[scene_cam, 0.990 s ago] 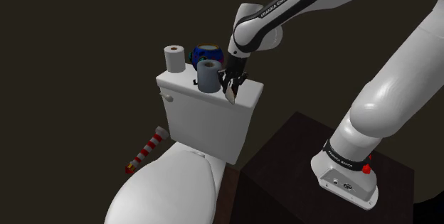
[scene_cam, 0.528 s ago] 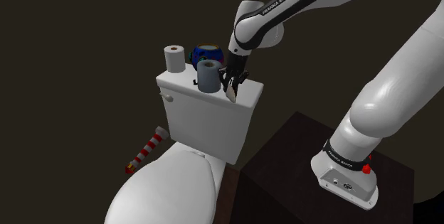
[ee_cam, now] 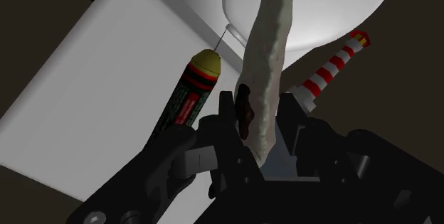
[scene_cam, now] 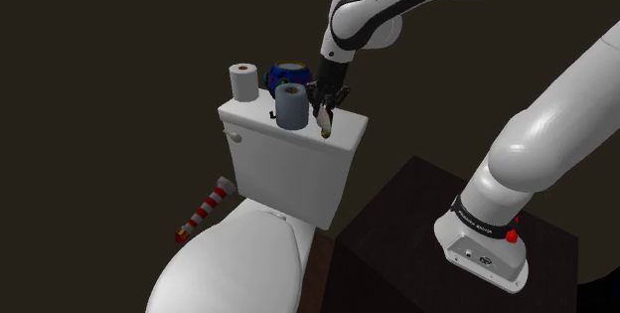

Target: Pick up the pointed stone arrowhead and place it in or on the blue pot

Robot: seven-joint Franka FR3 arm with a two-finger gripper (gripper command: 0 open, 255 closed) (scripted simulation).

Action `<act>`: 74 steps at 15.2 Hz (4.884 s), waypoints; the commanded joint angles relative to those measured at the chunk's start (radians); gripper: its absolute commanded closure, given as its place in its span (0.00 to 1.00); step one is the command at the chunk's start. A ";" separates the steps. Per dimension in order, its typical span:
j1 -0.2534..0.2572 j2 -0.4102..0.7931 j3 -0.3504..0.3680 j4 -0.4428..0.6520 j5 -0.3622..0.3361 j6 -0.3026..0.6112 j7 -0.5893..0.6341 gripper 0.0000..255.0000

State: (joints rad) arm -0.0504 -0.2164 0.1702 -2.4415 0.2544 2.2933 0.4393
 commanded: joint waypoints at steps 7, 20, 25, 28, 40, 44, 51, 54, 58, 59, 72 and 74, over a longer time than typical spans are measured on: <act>-0.004 -0.051 -0.006 0.064 -0.013 -0.115 0.019 1.00; -0.010 -0.105 -0.016 0.192 -0.030 -0.294 0.046 1.00; -0.012 -0.114 -0.020 0.250 -0.035 -0.361 0.056 1.00; -0.013 -0.118 -0.022 0.287 -0.038 -0.401 0.062 1.00; -0.051 0.177 -0.060 0.658 -0.084 -0.488 0.019 1.00; -0.064 0.338 -0.074 0.867 -0.100 -0.541 0.002 1.00; -0.080 0.696 -0.090 1.400 -0.126 -0.721 -0.012 1.00; -0.084 0.881 -0.084 1.695 -0.141 -0.833 -0.008 1.00; -0.090 0.822 -0.082 1.540 -0.139 -0.737 -0.020 1.00; -0.091 0.813 -0.083 1.510 -0.137 -0.717 -0.023 1.00; -0.098 0.760 -0.080 1.275 -0.133 -0.536 -0.047 1.00; -0.097 0.760 -0.082 1.275 -0.132 -0.537 -0.047 1.00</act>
State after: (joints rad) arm -0.1290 0.4404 0.1039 -1.1220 0.1255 1.6829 0.4289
